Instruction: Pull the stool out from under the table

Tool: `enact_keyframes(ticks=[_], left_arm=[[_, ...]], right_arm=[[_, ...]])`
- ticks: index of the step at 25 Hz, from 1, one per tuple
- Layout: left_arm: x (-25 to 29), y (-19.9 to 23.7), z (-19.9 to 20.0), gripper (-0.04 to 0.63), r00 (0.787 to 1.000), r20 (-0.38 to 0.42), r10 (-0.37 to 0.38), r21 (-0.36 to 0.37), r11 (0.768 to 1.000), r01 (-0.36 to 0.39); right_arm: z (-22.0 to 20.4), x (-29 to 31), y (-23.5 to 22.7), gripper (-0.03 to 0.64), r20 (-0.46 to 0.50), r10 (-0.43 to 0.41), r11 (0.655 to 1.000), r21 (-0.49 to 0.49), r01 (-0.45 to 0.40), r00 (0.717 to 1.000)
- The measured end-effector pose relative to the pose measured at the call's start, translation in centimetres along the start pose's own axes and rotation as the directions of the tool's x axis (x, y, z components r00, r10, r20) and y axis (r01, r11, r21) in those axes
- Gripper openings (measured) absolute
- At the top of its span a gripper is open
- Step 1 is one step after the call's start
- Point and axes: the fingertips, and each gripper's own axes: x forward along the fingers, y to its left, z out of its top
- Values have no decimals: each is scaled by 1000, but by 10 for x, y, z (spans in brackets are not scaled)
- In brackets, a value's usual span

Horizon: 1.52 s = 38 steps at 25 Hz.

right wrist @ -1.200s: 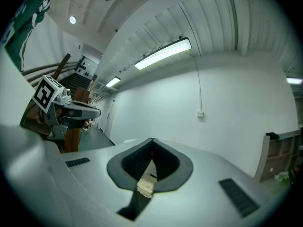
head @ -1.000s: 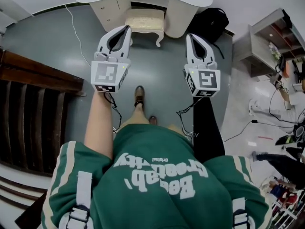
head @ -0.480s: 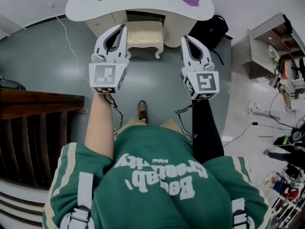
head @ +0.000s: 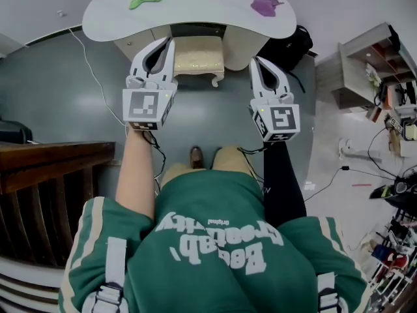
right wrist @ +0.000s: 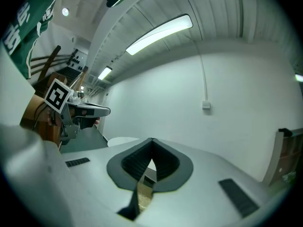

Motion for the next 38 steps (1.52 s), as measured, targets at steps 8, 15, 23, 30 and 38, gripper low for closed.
enact_keyframes(ticks=[8, 15, 23, 30, 38], left_arm=[[34, 16, -22, 14, 999, -41, 35, 35, 999, -33], [81, 30, -29, 14, 995, -33, 89, 46, 995, -88], [122, 34, -65, 15, 986, -99, 136, 64, 989, -130], [136, 37, -100, 15, 974, -162, 159, 53, 987, -152], [133, 41, -151, 15, 971, -202, 130, 43, 991, -124]], right_arm=[[-7, 47, -24, 8, 17, 32, 999, 14, -32, 999], [-14, 106, -50, 8, 38, 102, 994, 37, -103, 994], [-42, 150, -70, 9, 45, 176, 980, 90, -179, 983], [-80, 174, -70, 9, 16, 209, 969, 133, -209, 978], [-133, 175, -51, 9, -44, 213, 964, 170, -202, 976]])
